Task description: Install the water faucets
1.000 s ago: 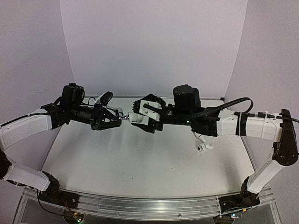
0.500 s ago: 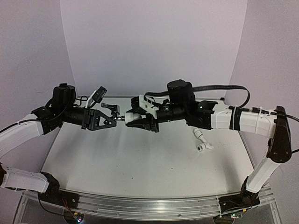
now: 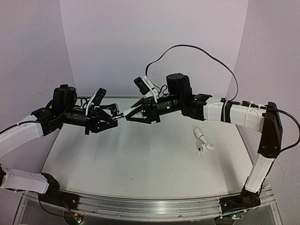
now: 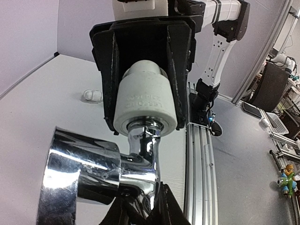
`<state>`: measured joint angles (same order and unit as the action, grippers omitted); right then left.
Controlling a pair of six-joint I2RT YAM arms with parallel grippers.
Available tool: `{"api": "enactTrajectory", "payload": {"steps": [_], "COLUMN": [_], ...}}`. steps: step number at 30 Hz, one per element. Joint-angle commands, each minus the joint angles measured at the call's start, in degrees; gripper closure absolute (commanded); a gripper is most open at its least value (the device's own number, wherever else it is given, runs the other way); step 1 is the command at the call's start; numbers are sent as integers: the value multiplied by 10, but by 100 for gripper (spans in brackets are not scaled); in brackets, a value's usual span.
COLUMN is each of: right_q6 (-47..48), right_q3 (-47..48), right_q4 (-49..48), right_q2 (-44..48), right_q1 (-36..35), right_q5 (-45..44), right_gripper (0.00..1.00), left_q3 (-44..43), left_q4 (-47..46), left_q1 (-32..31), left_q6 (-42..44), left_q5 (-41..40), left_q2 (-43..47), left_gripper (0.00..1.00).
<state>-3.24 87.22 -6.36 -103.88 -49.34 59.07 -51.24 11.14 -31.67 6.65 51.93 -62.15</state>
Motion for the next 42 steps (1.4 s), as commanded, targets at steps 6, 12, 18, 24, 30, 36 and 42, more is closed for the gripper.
{"api": "enactTrajectory", "payload": {"steps": [6,12,18,24,30,36,42], "right_q6": [-92,-121,-165,-197,-203,-197,-173], "right_q3": [-129,-201,-316,-379,-411,-398,-329], "right_q4": [10,-8,-6,-11,15,118,247], "right_q2": [113,140,156,153,165,222,340], "right_q1": [21,37,75,83,84,84,85], "right_q5": [-157,-336,-440,-489,-523,-605,-697], "right_gripper": [100,100,99,96,58,9,2], "left_q3": [36,134,149,111,63,2,-52], "left_q4": [-87,-109,-109,-108,-82,-34,26], "left_q1": [14,15,15,15,15,15,15], "left_q6": [-61,-185,-273,-310,-339,-349,-348], "left_q5": [-99,-153,-240,-276,-278,-304,-415], "left_q2": [25,80,115,102,76,77,115], "left_gripper": [27,4,4,5,5,5,4]}}
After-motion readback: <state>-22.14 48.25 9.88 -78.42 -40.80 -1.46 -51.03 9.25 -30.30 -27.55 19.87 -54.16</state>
